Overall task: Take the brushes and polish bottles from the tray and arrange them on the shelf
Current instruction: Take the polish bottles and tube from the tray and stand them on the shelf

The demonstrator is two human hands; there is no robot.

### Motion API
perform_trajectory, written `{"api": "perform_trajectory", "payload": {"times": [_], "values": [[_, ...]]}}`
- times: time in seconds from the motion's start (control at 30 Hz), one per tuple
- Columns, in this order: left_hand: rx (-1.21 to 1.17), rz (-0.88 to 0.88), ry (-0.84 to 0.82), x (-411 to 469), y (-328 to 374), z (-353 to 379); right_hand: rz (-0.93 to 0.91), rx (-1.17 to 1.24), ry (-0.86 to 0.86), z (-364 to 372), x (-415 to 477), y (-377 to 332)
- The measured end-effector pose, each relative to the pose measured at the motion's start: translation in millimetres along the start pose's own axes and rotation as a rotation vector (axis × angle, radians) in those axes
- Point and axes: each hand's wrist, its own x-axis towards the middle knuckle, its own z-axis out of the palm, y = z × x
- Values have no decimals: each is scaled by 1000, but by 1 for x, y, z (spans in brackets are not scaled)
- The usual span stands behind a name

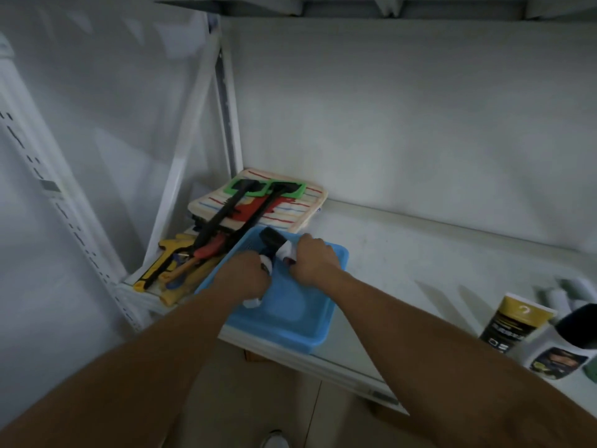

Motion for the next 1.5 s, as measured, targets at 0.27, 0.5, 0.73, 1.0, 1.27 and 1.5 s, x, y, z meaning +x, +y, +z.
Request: {"api": "perform_trajectory", "payload": {"times": [0.27,0.5,0.73,1.0,1.27,1.5], "values": [[-1127,-30,-73,-27,22,-24,151,1276,-136,-87,-58,42],[-1230,211,-248,-60,113,-17,138,1587,-167,-183,-113,114],[-1168,308,-277,-39,225,29,173,1572,-28,-261,-125,240],[-831,352,-374,14,296,114,365,999,177,-210,-103,359],[-717,351,-409,27,291,151,397,978,-59,-146,-90,359],[-698,274,-369,19,285,124,384,877,-76,-183,-126,373]]}}
